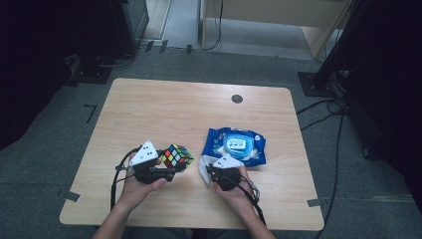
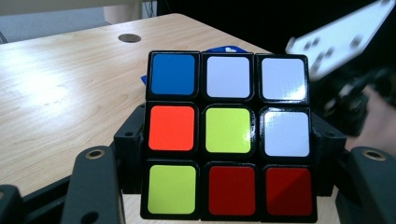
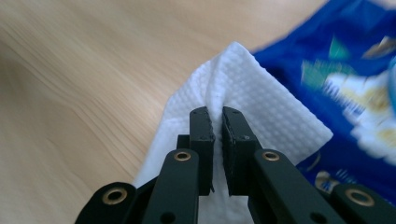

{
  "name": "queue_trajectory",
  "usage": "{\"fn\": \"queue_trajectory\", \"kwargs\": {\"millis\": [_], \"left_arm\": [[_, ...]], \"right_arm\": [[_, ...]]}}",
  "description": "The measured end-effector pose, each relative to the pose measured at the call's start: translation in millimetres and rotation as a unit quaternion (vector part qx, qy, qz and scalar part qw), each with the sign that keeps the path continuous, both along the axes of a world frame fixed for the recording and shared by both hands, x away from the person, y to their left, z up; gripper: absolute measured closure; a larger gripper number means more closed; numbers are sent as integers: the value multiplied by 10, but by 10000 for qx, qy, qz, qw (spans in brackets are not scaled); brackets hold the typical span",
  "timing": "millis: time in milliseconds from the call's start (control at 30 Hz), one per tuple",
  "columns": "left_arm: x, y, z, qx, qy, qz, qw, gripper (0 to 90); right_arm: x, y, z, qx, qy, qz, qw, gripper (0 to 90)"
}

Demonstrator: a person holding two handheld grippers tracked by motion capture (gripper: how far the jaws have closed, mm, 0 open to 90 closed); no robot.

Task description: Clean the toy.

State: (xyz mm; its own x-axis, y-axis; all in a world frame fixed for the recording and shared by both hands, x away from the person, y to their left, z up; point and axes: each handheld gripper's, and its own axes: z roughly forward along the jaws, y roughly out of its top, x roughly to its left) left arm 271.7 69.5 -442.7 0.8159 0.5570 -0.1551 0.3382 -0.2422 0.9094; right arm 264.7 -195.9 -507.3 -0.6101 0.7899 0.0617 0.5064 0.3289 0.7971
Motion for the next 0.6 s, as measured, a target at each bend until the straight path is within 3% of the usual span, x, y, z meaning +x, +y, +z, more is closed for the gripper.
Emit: {"fn": "queue_trajectory", "kwargs": {"millis": [100,167,200,267,333,367,467,600], "left_arm": [[-11,-26,-31,19,-68,-93,9999,339],[-23,-57,-50,75,-113,-157,9998,339],[-33,-79,-60,150,-144,-212,9996,339],[-57,-123,-78,207,-184,-273,9992,339],[-79,-165,-89,288,-250,-346,9987,339],[-89,-183,-94,311,-266,-365,9985,339],[-131,-245,-105,368,-345,-473,9976,339],[-177,-286,-98,338,-440,-610,9966,339]], "right_arm": [[-58,-39,272,490,-319,23,9983,849],[-138,-49,495,899,-650,198,9936,849],[-172,-48,565,992,-760,240,9919,848],[-265,-36,746,1247,-1034,317,9863,848],[-324,-30,843,1588,-1085,473,9802,848],[-363,-16,893,1791,-1108,667,9753,847],[-430,51,958,1811,-1158,987,9716,845],[-416,101,912,1763,-1023,1063,9732,843]]}}
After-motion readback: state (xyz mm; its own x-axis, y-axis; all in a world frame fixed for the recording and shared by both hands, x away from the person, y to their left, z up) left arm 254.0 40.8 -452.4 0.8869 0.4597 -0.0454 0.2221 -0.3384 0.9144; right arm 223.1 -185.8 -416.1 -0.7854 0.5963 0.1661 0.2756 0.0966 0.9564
